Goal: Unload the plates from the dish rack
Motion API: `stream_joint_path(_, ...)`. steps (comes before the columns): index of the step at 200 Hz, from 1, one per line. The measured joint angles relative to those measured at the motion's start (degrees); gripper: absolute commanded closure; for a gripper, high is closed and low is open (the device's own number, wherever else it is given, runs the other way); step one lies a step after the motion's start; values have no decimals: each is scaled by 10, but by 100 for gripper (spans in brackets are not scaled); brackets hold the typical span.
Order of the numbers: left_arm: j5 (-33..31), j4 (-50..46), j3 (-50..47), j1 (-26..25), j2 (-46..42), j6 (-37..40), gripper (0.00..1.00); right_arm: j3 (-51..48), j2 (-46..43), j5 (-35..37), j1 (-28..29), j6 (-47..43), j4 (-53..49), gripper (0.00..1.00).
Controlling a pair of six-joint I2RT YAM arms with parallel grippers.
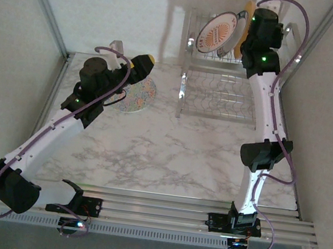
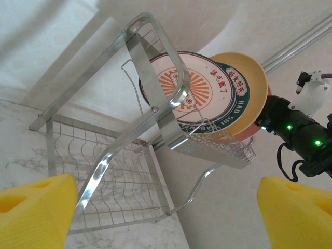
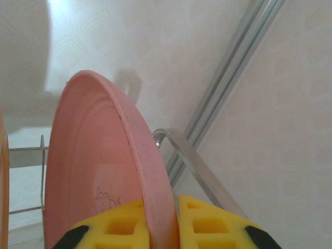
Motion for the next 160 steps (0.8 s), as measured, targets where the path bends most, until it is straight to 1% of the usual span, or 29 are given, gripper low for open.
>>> stream_joint_path(54,0,0,0,0,0,0,11,1,2,33,12,-67,57,100)
stream_joint_path(111,0,0,0,0,0,0,11,21,4,38,31,-108,108,100)
stream_joint_path(160,0,0,0,0,0,0,11,34,6,50,33,-150,149,100)
